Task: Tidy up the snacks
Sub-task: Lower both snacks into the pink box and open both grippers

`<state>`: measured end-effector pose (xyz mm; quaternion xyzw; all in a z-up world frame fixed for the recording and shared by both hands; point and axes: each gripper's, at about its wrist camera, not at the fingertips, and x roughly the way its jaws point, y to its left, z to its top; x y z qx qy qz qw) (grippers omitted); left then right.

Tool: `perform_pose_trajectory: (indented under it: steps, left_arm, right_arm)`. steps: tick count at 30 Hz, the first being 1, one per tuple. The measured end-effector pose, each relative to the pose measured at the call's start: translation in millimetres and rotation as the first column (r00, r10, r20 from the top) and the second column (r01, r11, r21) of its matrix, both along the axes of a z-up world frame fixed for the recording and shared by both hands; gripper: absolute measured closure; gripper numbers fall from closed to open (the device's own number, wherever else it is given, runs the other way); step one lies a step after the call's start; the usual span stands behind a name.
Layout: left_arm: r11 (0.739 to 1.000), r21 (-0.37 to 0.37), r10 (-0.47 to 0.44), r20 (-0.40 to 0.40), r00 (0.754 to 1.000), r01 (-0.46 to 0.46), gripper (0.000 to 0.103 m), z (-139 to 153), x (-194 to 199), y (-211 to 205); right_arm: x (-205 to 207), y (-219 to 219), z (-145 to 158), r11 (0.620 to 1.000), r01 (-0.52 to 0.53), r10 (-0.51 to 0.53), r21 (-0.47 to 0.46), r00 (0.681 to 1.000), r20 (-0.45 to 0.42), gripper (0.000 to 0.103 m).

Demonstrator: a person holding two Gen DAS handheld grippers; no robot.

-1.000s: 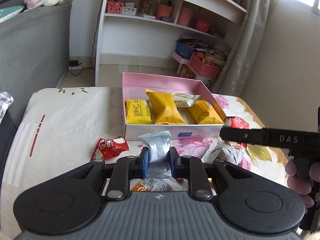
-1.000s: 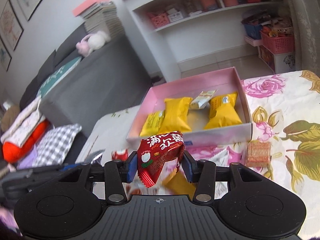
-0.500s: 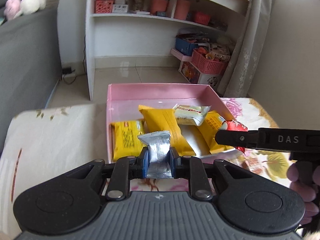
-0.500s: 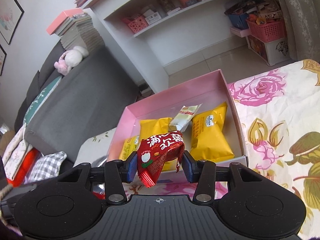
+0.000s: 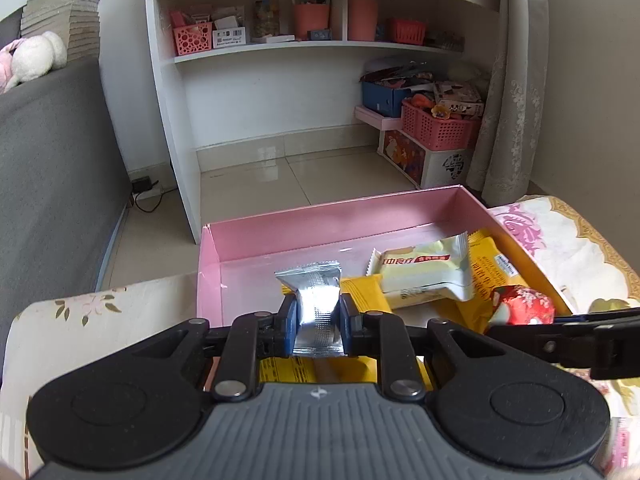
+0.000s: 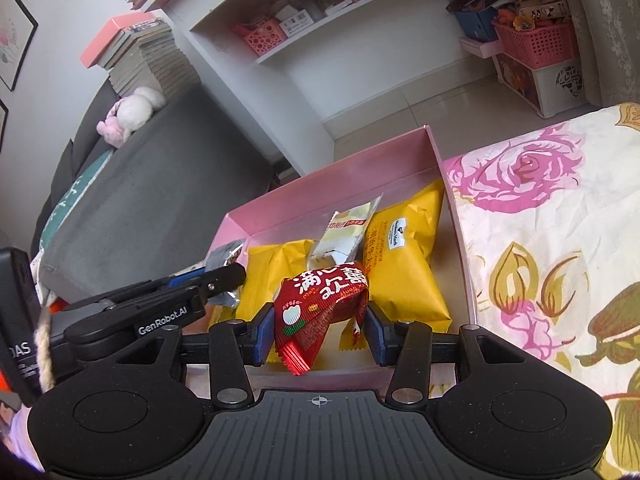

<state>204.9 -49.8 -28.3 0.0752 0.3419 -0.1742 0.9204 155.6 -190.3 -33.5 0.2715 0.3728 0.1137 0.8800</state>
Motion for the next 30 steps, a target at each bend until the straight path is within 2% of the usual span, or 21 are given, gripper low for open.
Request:
perform_pose_trajectory:
  steps: [5, 9, 15, 21, 25, 27, 30]
  left_arm:
    - [1.000, 0.002, 0.014, 0.008, 1.000, -0.014, 0.083, -3.9, 13.2, 0.9]
    - [0.997, 0.050, 0.054, 0.007, 0.999, -0.054, 0.083, -8.0, 23.2, 2.7]
    - [0.994, 0.070, 0.079, 0.003, 0.997, -0.079, 0.083, -12.2, 32.5, 5.1]
    - [0.996, 0.036, 0.087, -0.005, 0.996, -0.086, 0.080, -9.2, 30.2, 8.4]
    - [0.996, 0.030, 0.085, -0.035, 0.996, -0.084, 0.064, -5.6, 26.3, 11.2]
    - [0.996, 0.006, 0.090, -0.066, 0.994, -0.090, 0.055, -2.4, 22.7, 15.3]
    - [0.996, -0.016, 0.085, -0.071, 0.994, -0.086, 0.041, 4.2, 14.1, 19.1]
  right_arm:
    - [6.6, -2.5, -3.8, 1.000, -0.010, 0.010, 0.028, 1.000, 0.005, 0.057]
    - [10.2, -2.1, -6.2, 0.999, -0.019, 0.019, 0.032, 1.000, 0.002, 0.057]
    - [11.5, -2.3, -7.4, 0.999, -0.021, 0.021, 0.045, 1.000, 0.000, 0.057]
    - [11.2, -1.1, -5.0, 0.999, -0.023, 0.023, 0.039, 1.000, 0.002, 0.053]
    - [10.4, 0.1, -0.4, 0.999, -0.024, 0.025, 0.048, 1.000, -0.004, 0.043]
    - [7.0, -0.6, 2.7, 0.999, -0.023, 0.023, 0.043, 1.000, -0.004, 0.039]
    - [-0.6, -1.1, 8.3, 0.999, -0.023, 0.023, 0.032, 1.000, 0.002, 0.030]
